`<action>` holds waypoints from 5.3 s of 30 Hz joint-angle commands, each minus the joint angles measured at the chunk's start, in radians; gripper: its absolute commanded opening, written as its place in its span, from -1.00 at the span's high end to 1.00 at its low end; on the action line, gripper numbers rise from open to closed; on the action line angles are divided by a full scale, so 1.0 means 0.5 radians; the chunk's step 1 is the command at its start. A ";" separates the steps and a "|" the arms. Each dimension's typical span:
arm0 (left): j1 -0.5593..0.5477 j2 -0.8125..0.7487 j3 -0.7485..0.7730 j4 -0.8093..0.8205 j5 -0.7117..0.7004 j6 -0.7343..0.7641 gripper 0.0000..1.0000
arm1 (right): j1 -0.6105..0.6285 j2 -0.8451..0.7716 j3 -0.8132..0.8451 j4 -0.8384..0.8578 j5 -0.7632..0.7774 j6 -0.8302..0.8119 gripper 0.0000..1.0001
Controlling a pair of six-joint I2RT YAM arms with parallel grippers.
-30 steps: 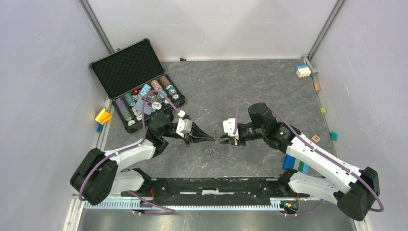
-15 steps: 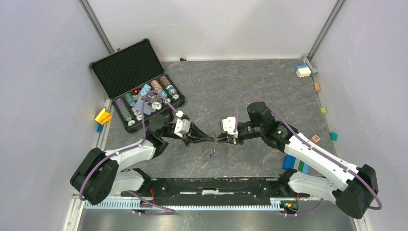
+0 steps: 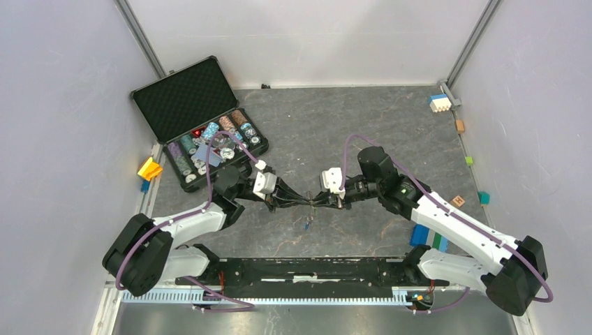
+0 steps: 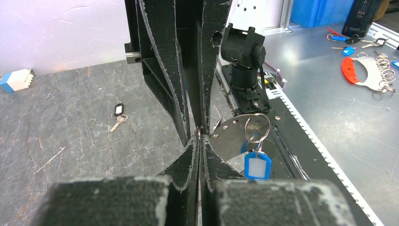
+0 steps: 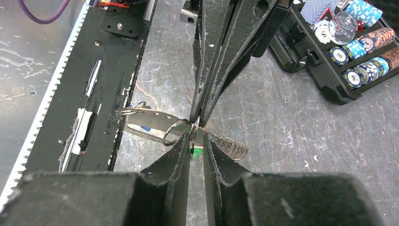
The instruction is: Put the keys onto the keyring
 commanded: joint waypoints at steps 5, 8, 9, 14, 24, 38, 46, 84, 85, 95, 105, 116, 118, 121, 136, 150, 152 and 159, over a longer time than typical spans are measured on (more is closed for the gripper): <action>0.005 0.006 -0.001 0.134 -0.017 -0.055 0.95 | -0.009 0.027 -0.015 0.148 -0.045 0.070 0.64; 0.004 0.004 -0.003 0.131 -0.017 -0.054 0.95 | -0.009 0.026 -0.026 0.150 -0.032 0.067 0.70; 0.003 0.003 -0.006 0.133 -0.017 -0.054 0.96 | -0.010 0.025 -0.026 0.152 -0.028 0.067 0.72; 0.004 0.005 -0.009 0.131 -0.017 -0.054 0.95 | -0.010 0.011 -0.035 0.150 0.006 0.065 0.98; 0.003 -0.031 0.102 -0.521 -0.012 0.390 0.77 | 0.019 0.002 0.135 -0.092 0.299 -0.059 1.00; 0.004 -0.097 0.340 -1.226 -0.241 0.783 0.03 | 0.251 0.247 0.461 -0.553 0.818 -0.181 1.00; 0.000 -0.086 0.432 -1.513 -0.296 1.067 0.13 | 0.327 0.342 0.598 -0.676 0.988 -0.176 1.00; -0.053 -0.125 0.343 -1.479 -0.180 1.560 0.24 | 0.353 0.438 0.693 -0.810 0.889 -0.245 1.00; -0.053 -0.128 0.364 -1.533 -0.177 1.606 0.24 | 0.354 0.455 0.710 -0.834 0.887 -0.251 1.00; -0.052 -0.165 0.298 -1.373 -0.210 1.591 0.31 | 0.352 0.556 0.842 -0.941 0.880 -0.268 1.00; -0.051 -0.170 0.115 -0.939 -0.232 1.394 0.48 | 0.343 0.529 0.780 -0.884 0.837 -0.265 1.00; -0.029 -0.204 0.044 -0.704 -0.192 1.229 0.55 | 0.318 0.495 0.712 -0.859 0.805 -0.262 1.00; -0.025 -0.203 0.037 -0.668 -0.193 1.195 0.55 | 0.314 0.494 0.707 -0.853 0.800 -0.262 1.00; -0.020 -0.188 0.040 -0.625 -0.192 1.140 0.55 | 0.312 0.491 0.715 -0.852 0.797 -0.258 1.00; -0.025 -0.111 0.063 -0.619 -0.172 1.021 0.49 | 0.299 0.492 0.730 -0.834 0.783 -0.238 1.00; -0.023 -0.044 0.066 -0.510 -0.208 0.908 0.50 | 0.286 0.487 0.722 -0.822 0.749 -0.216 1.00; -0.023 -0.034 0.071 -0.481 -0.219 0.869 0.53 | 0.285 0.486 0.713 -0.822 0.748 -0.219 1.00; -0.023 -0.036 0.074 -0.502 -0.228 0.856 0.73 | 0.284 0.472 0.702 -0.822 0.748 -0.220 1.00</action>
